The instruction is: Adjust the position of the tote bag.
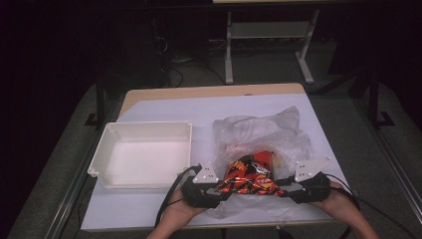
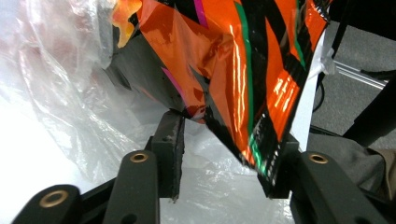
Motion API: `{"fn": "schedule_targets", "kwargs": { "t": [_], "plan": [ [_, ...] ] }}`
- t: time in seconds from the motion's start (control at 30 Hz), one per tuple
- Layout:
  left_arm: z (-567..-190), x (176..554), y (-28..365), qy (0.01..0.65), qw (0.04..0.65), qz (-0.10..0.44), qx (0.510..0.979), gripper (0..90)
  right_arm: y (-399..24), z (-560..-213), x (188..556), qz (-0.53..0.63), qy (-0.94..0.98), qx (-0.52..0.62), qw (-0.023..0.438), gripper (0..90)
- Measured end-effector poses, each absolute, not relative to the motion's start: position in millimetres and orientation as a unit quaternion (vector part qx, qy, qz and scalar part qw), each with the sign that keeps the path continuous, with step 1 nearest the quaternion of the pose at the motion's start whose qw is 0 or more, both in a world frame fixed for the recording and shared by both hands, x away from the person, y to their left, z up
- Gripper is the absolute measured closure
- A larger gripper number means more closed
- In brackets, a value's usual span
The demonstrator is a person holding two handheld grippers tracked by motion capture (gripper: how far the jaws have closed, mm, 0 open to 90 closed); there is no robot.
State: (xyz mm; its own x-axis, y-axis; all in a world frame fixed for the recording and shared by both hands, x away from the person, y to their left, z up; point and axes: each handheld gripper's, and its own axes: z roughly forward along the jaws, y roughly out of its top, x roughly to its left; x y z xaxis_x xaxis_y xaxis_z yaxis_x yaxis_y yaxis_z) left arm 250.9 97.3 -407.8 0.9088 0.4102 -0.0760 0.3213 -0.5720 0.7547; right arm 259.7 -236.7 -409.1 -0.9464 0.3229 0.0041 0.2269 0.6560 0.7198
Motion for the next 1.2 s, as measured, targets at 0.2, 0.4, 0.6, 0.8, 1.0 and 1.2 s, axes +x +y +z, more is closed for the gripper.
{"fn": "schedule_targets", "kwargs": {
  "t": [0.2, 0.4, 0.6, 0.8, 1.0, 1.2],
  "plan": [
    [-397.2, 252.9, 97.3, 0.21, 0.419, 0.067, 0.881, 63.9, -239.0, -399.7, 256.4, 0.399, 0.902, 0.147, 0.078, 63.1],
    [-390.4, 256.7, 97.1, 0.213, 0.422, 0.078, 0.878, 64.7, -242.1, -390.8, 254.3, 0.407, 0.895, 0.154, 0.1, 59.2],
    [-384.6, 259.2, 96.6, 0.216, 0.427, 0.084, 0.874, 64.7, -243.4, -384.9, 255.1, 0.408, 0.891, 0.156, 0.123, 54.0],
    [-380.4, 262.4, 96.9, 0.221, 0.433, 0.087, 0.87, 64.7, -238.6, -376.0, 259.0, 0.41, 0.889, 0.149, 0.138, 51.5],
    [-380.2, 264.7, 96.9, 0.223, 0.432, 0.086, 0.87, 64.7, -230.7, -373.2, 264.4, 0.411, 0.888, 0.143, 0.151, 49.3],
    [-379.4, 266.2, 96.2, 0.223, 0.429, 0.089, 0.871, 64.7, -221.0, -373.4, 270.0, 0.411, 0.888, 0.135, 0.159, 47.5]
  ]
}}
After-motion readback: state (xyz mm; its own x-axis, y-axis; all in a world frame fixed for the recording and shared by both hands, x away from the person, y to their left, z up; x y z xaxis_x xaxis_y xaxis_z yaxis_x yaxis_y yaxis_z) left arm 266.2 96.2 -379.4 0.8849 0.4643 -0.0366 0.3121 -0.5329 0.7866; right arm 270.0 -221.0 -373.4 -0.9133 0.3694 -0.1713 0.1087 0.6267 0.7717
